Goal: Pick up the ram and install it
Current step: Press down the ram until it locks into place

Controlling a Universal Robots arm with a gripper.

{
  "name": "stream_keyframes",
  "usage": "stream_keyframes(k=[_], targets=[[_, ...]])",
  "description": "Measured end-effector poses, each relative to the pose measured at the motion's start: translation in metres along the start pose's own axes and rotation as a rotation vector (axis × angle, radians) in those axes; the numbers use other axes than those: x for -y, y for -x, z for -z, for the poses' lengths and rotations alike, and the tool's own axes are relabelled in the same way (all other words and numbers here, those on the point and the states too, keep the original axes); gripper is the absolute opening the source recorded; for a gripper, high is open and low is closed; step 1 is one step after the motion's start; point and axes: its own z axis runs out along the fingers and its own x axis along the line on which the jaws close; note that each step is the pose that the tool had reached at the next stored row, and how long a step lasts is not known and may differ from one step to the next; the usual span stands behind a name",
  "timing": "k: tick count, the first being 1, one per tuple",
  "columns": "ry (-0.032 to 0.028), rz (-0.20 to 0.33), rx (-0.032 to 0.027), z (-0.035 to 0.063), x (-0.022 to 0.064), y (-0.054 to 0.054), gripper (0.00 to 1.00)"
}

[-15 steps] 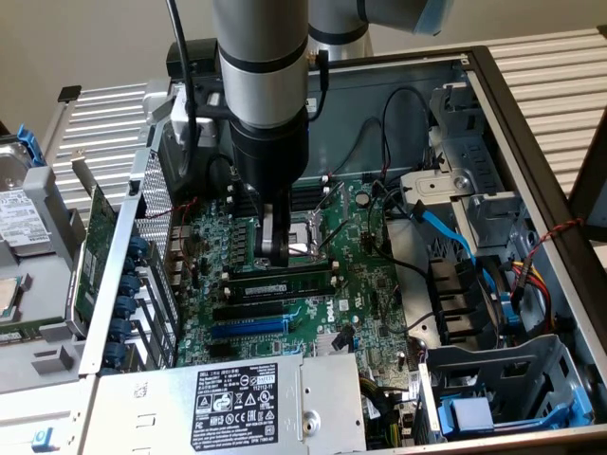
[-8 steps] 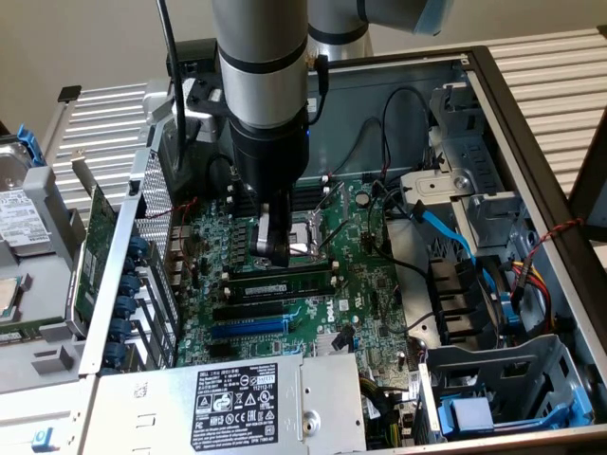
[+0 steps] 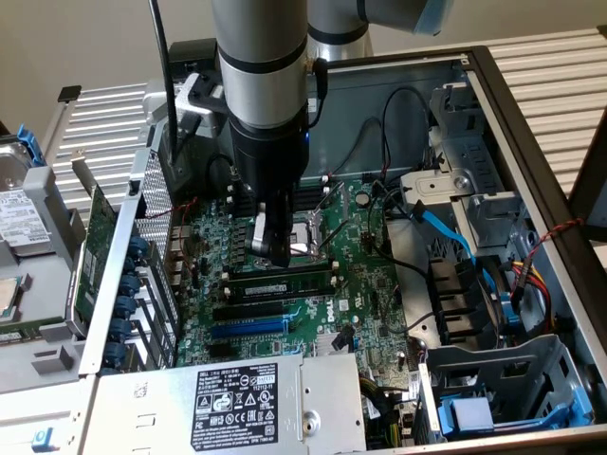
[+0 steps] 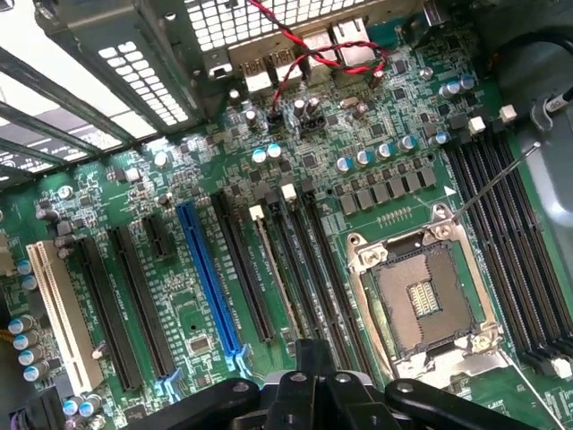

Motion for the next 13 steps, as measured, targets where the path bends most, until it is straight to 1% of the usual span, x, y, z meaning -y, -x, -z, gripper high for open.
stream_keyframes(k=[6,13], targets=[[-0.0013,-0.070,0.0011,0.0000,0.0000,0.0000,0.11],[-0.0044,-0.151,0.0020,0.0000,0.0000,0.0000,0.11]])
